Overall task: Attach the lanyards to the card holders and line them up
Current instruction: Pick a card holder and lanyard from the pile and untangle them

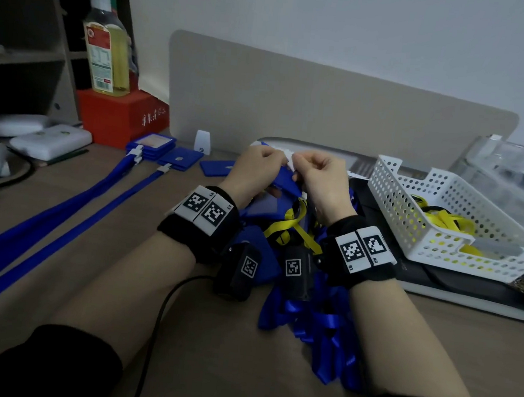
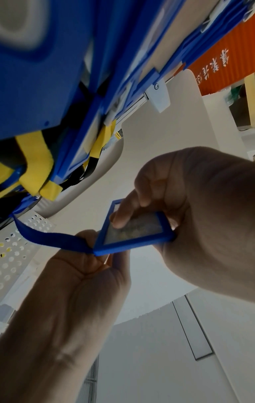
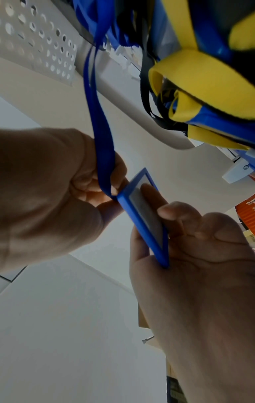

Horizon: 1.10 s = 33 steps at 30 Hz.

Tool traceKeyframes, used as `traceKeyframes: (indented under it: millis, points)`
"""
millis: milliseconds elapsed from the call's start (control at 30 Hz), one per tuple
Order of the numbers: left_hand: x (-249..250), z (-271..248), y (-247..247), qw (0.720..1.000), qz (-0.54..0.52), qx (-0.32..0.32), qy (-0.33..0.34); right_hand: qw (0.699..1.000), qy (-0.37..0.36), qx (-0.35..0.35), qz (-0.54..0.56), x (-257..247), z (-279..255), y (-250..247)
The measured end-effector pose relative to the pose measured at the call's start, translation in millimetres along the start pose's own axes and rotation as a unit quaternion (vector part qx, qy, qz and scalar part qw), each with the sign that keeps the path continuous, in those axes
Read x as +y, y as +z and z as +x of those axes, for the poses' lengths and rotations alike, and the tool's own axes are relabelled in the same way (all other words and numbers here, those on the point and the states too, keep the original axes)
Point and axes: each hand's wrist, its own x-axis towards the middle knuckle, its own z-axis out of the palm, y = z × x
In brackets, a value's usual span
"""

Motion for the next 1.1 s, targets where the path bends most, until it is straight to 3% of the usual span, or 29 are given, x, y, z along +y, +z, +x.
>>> traceKeyframes:
  millis: [200, 600, 1100]
  points:
    - [-5, 0, -2, 0.999, 0.014, 0.004, 0.029, 0.999, -0.01, -0.045, -0.002, -2, -3, -1]
    - [-11, 8, 0, 0.997, 0.07, -0.005, 0.021, 0.999, 0.025, -0.026, -0.007, -2, -3, 2]
    - [-13, 11, -2, 0.982, 0.177, -0.011, 0.064, 0.998, 0.032, -0.041, -0.019, -9, -11, -2]
